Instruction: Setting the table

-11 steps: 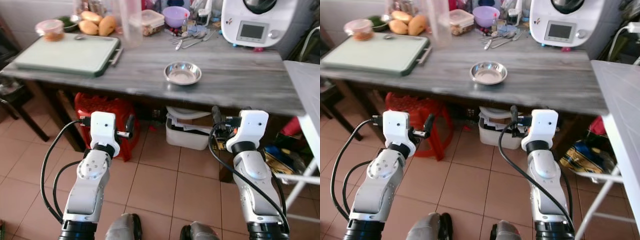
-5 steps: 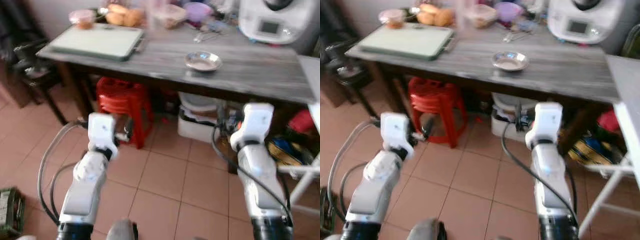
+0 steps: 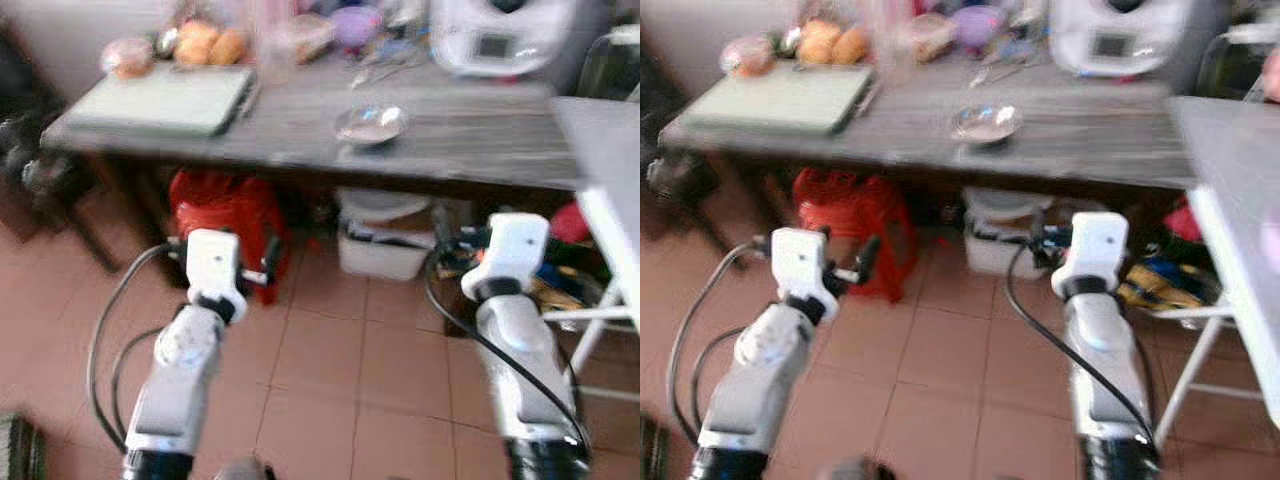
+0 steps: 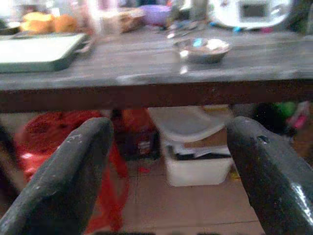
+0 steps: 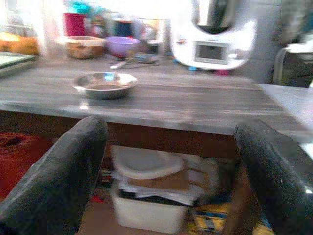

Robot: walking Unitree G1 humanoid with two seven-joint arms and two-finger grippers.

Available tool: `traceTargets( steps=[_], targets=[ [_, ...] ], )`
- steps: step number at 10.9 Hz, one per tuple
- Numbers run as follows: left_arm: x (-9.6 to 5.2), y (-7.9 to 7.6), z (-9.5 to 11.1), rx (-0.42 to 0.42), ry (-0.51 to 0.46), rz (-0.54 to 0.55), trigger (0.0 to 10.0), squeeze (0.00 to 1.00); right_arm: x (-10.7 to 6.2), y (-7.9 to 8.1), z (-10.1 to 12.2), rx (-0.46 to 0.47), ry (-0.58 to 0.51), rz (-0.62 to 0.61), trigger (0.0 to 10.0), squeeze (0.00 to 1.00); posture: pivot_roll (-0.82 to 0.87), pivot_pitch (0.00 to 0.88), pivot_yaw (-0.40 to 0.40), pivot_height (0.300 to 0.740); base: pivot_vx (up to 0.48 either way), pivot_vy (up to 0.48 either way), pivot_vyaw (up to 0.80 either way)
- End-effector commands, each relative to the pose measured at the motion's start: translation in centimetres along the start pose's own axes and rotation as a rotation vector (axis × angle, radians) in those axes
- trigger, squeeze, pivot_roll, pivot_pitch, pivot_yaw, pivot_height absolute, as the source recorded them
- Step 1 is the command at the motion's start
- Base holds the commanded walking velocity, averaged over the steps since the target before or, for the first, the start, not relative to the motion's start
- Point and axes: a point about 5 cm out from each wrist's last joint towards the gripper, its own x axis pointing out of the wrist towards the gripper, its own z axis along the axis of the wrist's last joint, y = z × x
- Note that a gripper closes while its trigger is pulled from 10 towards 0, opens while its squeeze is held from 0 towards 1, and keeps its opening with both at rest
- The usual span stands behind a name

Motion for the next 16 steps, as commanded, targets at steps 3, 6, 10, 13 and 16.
traceTargets(
  steps=[3,6,10,13,16],
  targets=[
    [0.14,-0.2,0.61,0.002,-0.029,-0.022,10.0,0.0,0.22,0.24,0.36,0.012,-0.012,0.017,10.0,0.0,-0.06,0.0,0.022,0.74,0.36,-0.315,0.0],
    [0.27,-0.19,0.7,-0.002,-0.031,-0.024,10.0,0.0,0.34,0.55,0.41,0.023,-0.009,0.037,10.0,0.0,-0.06,0.0,0.021,0.74,0.351,-0.324,0.0],
    [0.41,0.15,0.78,-0.015,-0.038,0.017,10.0,0.0,0.49,0.67,0.08,0.01,0.01,0.03,10.0,0.0,-0.06,0.0,0.023,0.74,0.17,-0.168,0.0],
    [0.45,0.23,0.61,-0.012,-0.029,0.02,10.0,0.0,0.31,0.83,-0.11,0.039,0.024,0.035,10.0,0.0,-0.06,0.0,0.022,0.74,0.0,0.0,-0.17],
    [0.53,0.23,0.6,-0.015,-0.027,0.014,10.0,0.0,0.42,0.74,-0.05,0.038,0.024,0.041,10.0,0.0,-0.07,0.0,0.02,0.74,0.0,0.0,-0.8]
  ],
)
